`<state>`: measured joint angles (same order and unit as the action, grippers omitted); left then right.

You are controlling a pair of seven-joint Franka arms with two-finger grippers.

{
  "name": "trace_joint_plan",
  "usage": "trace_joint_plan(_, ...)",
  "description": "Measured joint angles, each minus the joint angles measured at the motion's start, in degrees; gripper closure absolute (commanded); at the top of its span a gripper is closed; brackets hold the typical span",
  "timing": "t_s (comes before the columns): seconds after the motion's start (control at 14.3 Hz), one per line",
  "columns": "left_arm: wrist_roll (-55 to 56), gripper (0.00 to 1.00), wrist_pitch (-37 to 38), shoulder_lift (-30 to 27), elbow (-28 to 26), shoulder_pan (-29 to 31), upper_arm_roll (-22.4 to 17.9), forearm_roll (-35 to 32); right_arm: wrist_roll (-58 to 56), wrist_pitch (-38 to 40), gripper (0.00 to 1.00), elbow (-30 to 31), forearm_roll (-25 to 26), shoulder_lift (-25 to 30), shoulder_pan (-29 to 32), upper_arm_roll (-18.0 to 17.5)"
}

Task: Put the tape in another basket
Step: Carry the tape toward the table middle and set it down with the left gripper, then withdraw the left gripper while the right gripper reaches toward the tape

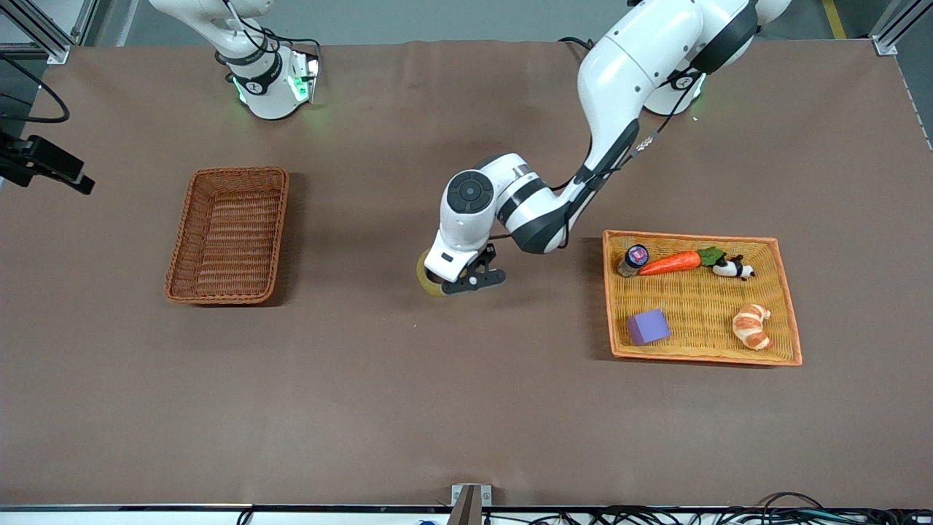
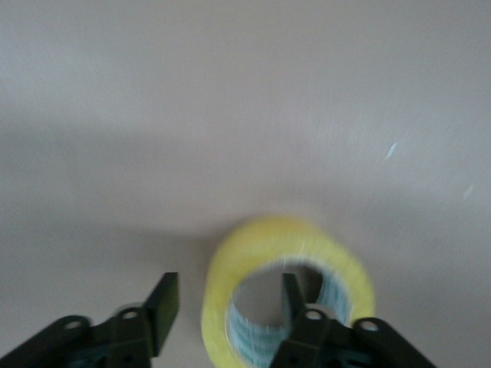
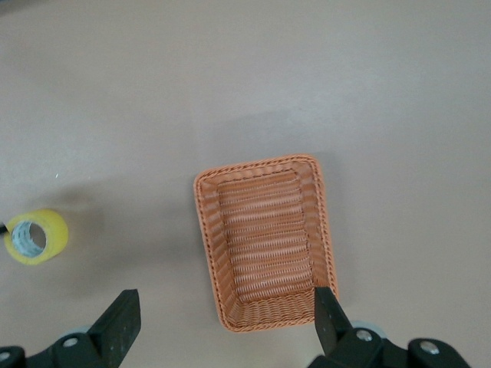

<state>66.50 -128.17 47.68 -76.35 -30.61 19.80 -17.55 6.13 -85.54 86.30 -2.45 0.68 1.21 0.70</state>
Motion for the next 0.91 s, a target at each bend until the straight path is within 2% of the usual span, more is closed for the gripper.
trace_joint_plan(0.14, -2.1, 0.0, 2.8, -4.0, 0.7, 4.5, 0.0, -2.5, 0.0, -0.4, 0.0, 0.3, -0.2, -1.2, -3.8, -0.3)
trace_joint_plan(0.42, -18.8, 0.0, 15.2, -14.9, 1.2, 15.8, 0.2, -2.6, 2.5, -5.6, 0.0, 0.7, -0.3, -7.8, -12.2, -2.2)
trace_joint_plan(0.77, -33.2, 0.0, 26.3, -25.6, 1.0, 24.1, 0.3, -1.9, 17.8, -18.0, 0.0, 1.3, -0.4, -19.7, -19.3, -9.1)
trace_joint_plan(0.91, -39.2, 0.0, 28.5, -28.7, 0.9, 27.7, 0.3, 2.0, 23.1, -23.9, 0.0, 1.6, -0.4, -24.7, -23.5, -9.7)
